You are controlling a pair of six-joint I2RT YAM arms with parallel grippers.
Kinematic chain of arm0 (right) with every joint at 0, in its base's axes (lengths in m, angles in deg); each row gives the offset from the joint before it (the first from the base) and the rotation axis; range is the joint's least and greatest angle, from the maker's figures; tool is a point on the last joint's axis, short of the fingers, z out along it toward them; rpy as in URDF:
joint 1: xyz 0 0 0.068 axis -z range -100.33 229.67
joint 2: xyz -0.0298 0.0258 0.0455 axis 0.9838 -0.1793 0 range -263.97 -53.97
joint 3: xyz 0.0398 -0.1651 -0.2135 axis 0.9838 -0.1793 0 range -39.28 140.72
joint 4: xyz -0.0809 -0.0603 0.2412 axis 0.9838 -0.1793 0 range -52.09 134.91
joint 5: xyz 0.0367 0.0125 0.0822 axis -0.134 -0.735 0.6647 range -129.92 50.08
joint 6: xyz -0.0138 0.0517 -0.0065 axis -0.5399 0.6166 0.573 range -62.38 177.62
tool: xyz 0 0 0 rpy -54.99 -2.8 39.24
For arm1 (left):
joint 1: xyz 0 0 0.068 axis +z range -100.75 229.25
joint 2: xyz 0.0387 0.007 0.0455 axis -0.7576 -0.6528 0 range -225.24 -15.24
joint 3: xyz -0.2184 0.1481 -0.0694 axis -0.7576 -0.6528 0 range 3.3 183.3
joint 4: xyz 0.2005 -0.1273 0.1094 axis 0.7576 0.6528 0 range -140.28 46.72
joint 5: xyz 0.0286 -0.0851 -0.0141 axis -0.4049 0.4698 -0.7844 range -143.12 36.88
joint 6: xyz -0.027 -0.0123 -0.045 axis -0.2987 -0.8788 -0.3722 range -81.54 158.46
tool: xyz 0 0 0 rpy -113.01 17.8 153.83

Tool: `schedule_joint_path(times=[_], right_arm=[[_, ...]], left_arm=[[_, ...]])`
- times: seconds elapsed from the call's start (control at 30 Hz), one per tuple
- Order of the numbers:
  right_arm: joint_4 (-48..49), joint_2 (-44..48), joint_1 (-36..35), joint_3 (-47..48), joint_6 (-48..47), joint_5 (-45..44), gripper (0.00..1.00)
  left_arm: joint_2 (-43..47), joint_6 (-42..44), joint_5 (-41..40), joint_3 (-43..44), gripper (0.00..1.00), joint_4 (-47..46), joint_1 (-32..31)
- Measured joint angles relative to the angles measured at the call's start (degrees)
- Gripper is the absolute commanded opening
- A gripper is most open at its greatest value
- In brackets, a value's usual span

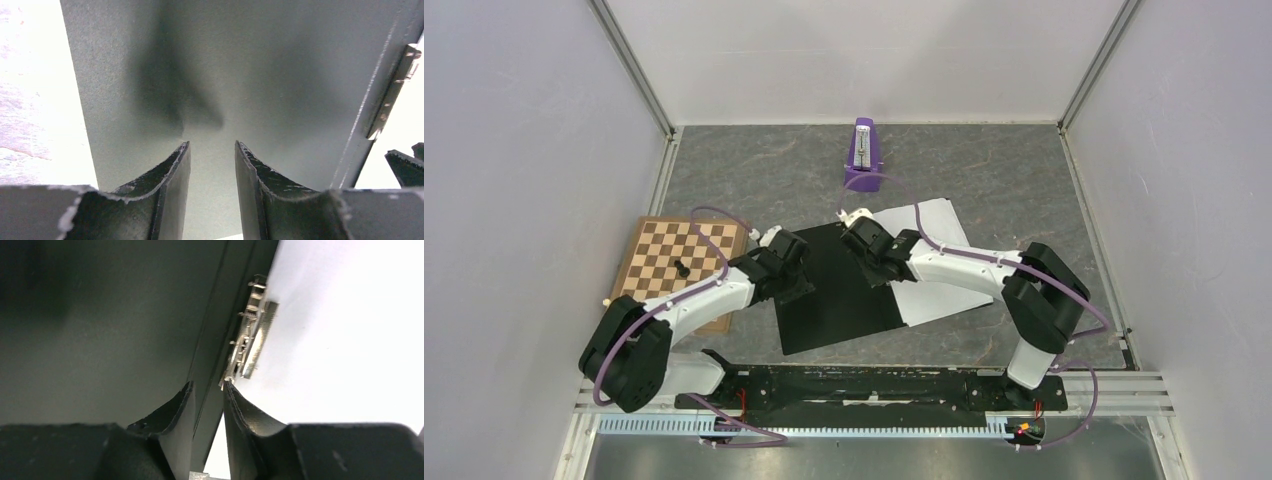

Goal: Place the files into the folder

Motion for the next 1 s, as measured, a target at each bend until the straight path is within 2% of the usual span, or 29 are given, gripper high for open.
schedule_joint_path(times=[0.17, 0.5, 0.8, 0.9, 1.0], right_arm=[[-0.1, 0.9, 1.9, 0.1, 1.3, -2.5, 0.31], [2.2, -3.5, 2.4, 0.1, 1.1, -3.7, 0.25], [2.8, -6.3, 2.4, 0.1, 1.1, -4.3, 0.2], [2.8, -6.4, 2.4, 0.1, 1.1, -4.6, 0.16], [3.0, -6.6, 2.3, 0.0, 1.2, -5.2, 0.04]], left_arm=[[0.2, 1.8, 0.0, 3.0, 0.52, 1.8, 0.0], [0.6, 4.9, 0.2, 5.5, 0.54, 4.7, 1.6], [4.0, 6.9, 0.4, 5.7, 0.6, 7.3, 4.6], [5.6, 7.7, 0.6, 5.7, 0.64, 8.0, 6.5], [7.0, 8.6, 0.9, 5.7, 0.68, 8.6, 8.4]])
